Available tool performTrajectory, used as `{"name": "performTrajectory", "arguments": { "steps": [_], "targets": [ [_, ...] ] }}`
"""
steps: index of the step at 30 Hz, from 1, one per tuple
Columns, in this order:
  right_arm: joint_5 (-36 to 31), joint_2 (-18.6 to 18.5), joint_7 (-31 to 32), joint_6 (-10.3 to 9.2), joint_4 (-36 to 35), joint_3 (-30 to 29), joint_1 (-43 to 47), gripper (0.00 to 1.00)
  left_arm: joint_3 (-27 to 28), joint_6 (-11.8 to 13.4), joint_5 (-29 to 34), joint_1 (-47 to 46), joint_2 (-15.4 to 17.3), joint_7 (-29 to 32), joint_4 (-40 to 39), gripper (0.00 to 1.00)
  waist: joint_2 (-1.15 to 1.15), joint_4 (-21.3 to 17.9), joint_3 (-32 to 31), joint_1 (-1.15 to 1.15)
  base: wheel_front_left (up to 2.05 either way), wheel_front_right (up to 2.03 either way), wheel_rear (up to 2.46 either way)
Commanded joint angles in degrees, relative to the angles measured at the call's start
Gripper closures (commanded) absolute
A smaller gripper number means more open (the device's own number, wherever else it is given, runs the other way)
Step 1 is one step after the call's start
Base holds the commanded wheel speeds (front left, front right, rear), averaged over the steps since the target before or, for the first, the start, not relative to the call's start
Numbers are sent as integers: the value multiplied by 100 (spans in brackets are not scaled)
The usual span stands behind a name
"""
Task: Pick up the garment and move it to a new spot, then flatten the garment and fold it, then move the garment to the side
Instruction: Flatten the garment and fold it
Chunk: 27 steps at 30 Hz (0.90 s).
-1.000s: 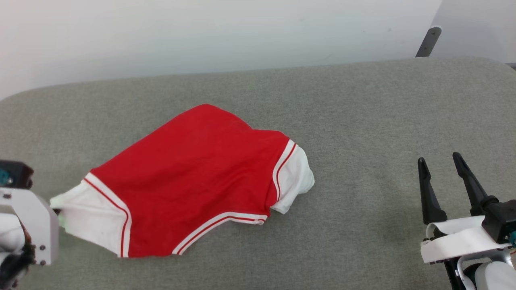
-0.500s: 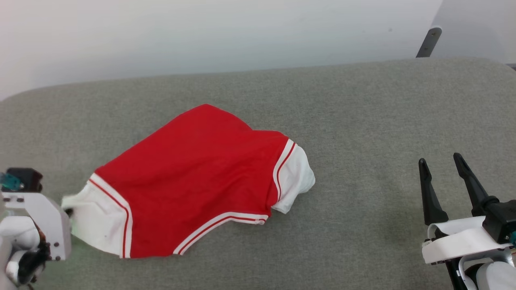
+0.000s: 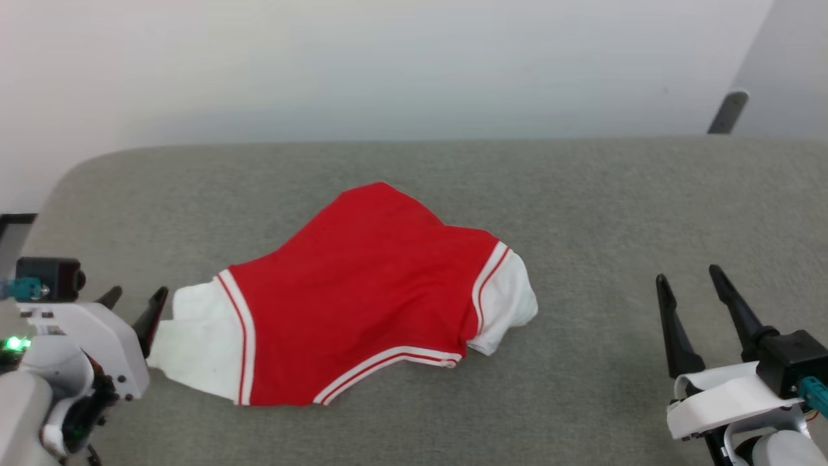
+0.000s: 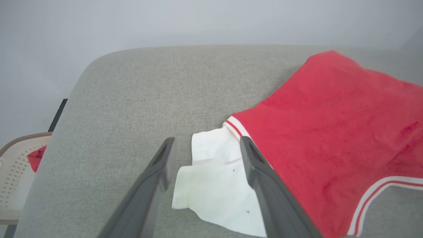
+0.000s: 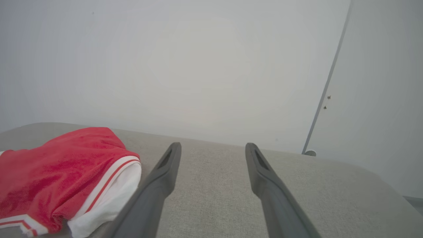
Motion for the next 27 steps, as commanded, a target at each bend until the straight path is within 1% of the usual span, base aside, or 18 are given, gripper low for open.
{"name": "performTrajectory", "arguments": {
  "steps": [1, 8, 15, 16, 17, 18, 23, 25, 26, 27],
  "targets": [
    [5, 2, 18, -2, 29, 50, 83, 0, 52, 90, -6, 152, -28, -153, -132, 0, 0, 228, -215, 0, 0, 0, 0],
    [92, 9, 256, -2, 200, 97, 122, 0, 256, 495, 186, 790, -102, -1073, -994, 0, 0, 604, -456, 0, 0, 0, 0],
    [166, 1, 630, -2, 353, 170, 127, 0, 536, 903, 341, 1486, -193, -1993, -1569, 0, 0, 894, -580, 0, 0, 0, 0],
    [166, 1, 630, -2, 353, 170, 127, 0, 536, 903, 341, 1486, -193, -1993, -1569, 0, 0, 894, -580, 0, 0, 0, 0],
    [210, -29, 777, -1, 400, 187, 83, 0, 602, 980, 379, 1682, -233, -2244, -1683, 0, 0, 967, -593, 0, 0, 0, 0],
    [228, -38, 854, -2, 416, 196, 53, 0, 647, 996, 384, 1778, -268, -2340, -1735, 0, 0, 1004, -593, 0, 0, 0, 0],
    [364, -95, 1455, -2, 594, 193, -36, 0, 988, 1150, 417, 2197, -485, -2580, -1898, 0, 0, 1169, -589, 0, 0, 0, 0],
    [377, -112, 1733, -1, 664, 185, -75, 0, 1138, 1141, 469, 2360, -594, -2613, -1963, 0, 0, 1227, -580, 0, 0, 0, 0],
    [377, -112, 1733, -1, 664, 185, -75, 0, 1138, 1141, 469, 2360, -594, -2613, -1963, 0, 0, 1227, -580, 0, 0, 0, 0],
    [392, -112, 1860, -2, 694, 172, -105, 0, 1220, 1122, 483, 2447, -654, -2618, -1982, 0, 0, 1252, -575, 0, 0, 0, 0]
  ]
}}
